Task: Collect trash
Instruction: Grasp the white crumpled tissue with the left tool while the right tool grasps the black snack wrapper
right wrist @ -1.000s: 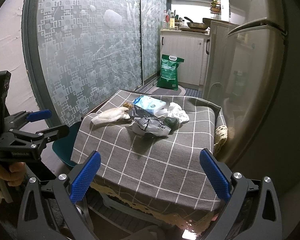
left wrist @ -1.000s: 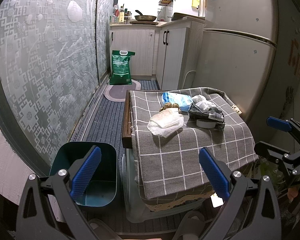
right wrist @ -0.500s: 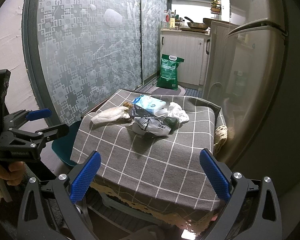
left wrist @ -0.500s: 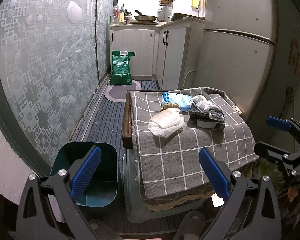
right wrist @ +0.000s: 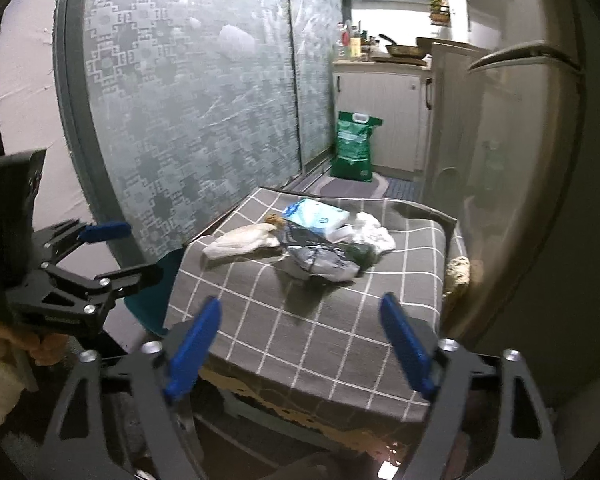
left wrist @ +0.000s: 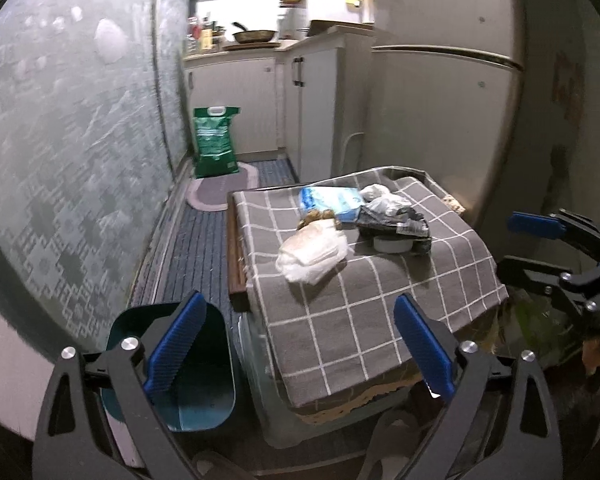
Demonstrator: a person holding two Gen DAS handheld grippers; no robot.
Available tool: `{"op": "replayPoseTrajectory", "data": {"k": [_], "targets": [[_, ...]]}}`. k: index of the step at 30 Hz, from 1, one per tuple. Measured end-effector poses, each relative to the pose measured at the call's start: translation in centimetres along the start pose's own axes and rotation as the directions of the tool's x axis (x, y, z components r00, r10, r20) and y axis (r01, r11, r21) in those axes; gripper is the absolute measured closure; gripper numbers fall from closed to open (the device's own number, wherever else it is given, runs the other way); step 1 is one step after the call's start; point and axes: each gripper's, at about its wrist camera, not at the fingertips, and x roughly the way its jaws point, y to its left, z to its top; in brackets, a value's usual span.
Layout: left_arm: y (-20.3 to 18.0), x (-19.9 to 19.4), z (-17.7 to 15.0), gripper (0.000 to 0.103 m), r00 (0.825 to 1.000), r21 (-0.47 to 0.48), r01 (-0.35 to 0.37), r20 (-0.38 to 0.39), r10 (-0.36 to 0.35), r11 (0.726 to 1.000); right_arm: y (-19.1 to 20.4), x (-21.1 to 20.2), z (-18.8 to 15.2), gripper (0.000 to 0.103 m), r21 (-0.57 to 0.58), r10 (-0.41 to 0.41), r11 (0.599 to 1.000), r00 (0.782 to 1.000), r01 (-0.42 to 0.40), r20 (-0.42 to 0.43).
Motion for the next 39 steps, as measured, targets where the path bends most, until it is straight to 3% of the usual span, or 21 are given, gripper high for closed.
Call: {"op": "replayPoseTrajectory", "data": {"k": [7,12,17,21,23,25,27,32,39], "targets": [[-0.4,1.8,1.2,0.043,0.997,0.09,0.066,-0.038,-0.063,0.994,0.0,1.0,1.2,0.05,-0.041,0.045,0.998,0.998,-0.047,-0.054],[-0.6,3.9,2.3,0.062,0.991,0.156,0.1,-0.099,-0.086,0.983,-0.5,2.0,1.7,0.054,-0.098,0.027,0.995,0.995,-0.037,-0.1],[-0.7,6.3,2.3,0.064,0.983,0.236,0.121,-0.166,-0.082,0.964,-0.3,3.4,2.5,0.06,-0.2,0.029,0.978,0.987,-0.06,-0.156],[-0.1,7.7,2.4,0.068,0.974,0.223,0.146,-0.204,-0.1,0.964,-0.7,4.4,3.2,0.06,-0.258,0.029,0.963,0.982,-0.078,-0.188],[0.1,8.5,2.5,0.073,0.969,0.228,0.15,-0.225,-0.098,0.962,-1.0,5.0,3.7,0.066,-0.279,0.028,0.956,0.979,-0.086,-0.203],[0.4,8.9,2.6,0.076,0.964,0.202,0.176,-0.232,-0.127,0.963,-1.3,5.7,4.1,0.071,-0.305,0.026,0.948,0.976,-0.093,-0.217],[0.5,9.0,2.8,0.088,0.961,0.18,0.19,-0.237,-0.145,0.965,-1.3,6.3,4.2,0.071,-0.332,0.019,0.938,0.974,-0.095,-0.225],[0.5,8.9,2.7,0.097,0.961,0.171,0.192,-0.232,-0.15,0.966,-1.0,7.2,4.1,0.071,-0.33,0.052,0.935,0.969,-0.132,-0.24],[1.1,7.7,3.0,0.1,0.96,0.111,0.212,-0.207,-0.186,0.971,0.3,8.5,4.9,0.071,-0.364,0.016,0.925,0.97,-0.107,-0.244]]}}
